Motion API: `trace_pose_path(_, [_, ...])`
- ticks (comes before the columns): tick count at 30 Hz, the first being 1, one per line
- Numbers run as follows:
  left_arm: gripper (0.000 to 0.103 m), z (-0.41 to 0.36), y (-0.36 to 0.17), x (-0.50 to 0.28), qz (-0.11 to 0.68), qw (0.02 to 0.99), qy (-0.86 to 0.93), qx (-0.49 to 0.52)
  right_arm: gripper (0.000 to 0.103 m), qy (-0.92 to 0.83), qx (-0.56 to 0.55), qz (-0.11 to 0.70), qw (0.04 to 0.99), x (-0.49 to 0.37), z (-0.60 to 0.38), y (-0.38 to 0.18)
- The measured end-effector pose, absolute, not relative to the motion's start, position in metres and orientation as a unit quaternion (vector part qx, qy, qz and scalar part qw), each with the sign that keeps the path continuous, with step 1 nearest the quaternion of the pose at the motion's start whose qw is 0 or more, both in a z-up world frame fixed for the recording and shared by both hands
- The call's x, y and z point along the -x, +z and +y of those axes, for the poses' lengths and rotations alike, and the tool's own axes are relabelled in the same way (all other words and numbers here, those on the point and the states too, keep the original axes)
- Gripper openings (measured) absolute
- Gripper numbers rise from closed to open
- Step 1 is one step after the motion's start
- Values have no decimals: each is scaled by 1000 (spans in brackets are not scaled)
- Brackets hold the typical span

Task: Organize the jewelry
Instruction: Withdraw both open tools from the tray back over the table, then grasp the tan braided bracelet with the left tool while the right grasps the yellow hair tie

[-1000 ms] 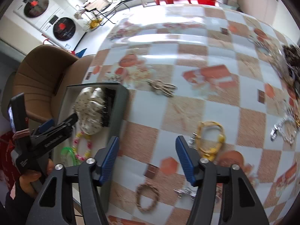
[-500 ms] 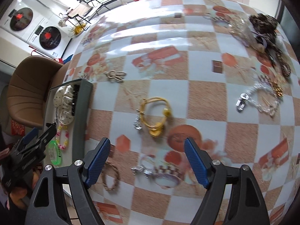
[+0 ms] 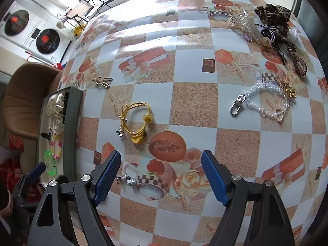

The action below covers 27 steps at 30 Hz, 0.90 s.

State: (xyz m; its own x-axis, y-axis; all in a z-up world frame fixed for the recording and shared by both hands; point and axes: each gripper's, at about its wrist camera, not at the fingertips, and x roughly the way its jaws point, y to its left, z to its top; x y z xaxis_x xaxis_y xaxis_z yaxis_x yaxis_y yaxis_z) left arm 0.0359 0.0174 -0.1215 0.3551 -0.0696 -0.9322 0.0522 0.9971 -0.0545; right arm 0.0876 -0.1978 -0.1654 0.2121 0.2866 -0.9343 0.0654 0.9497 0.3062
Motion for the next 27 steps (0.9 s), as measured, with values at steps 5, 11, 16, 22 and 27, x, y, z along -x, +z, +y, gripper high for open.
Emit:
trace_pose_path(5, [103,3,-133,-25,582,812,-48,9,83,92,-114,632,761,-94,-192,-170])
trace_pose_path(11, [103,-11,-151,-17,593,803,-50,0,83,129,-69,642,752,-102,-176,-181])
trace_pose_path(16, [103,-12,-166,-17,598,800,-38,-13,83,147,-30,647,747,-108,-164,-191])
trace_pose_path(22, [103,-6,-183,-19,607,795,-19,-8,83,162,22,640,751,-116,-149,-200])
trace_pose_path(27, [96,-3,-192,-23,612,791,-11,0,83,162,63,625,761,-124,-135,-203])
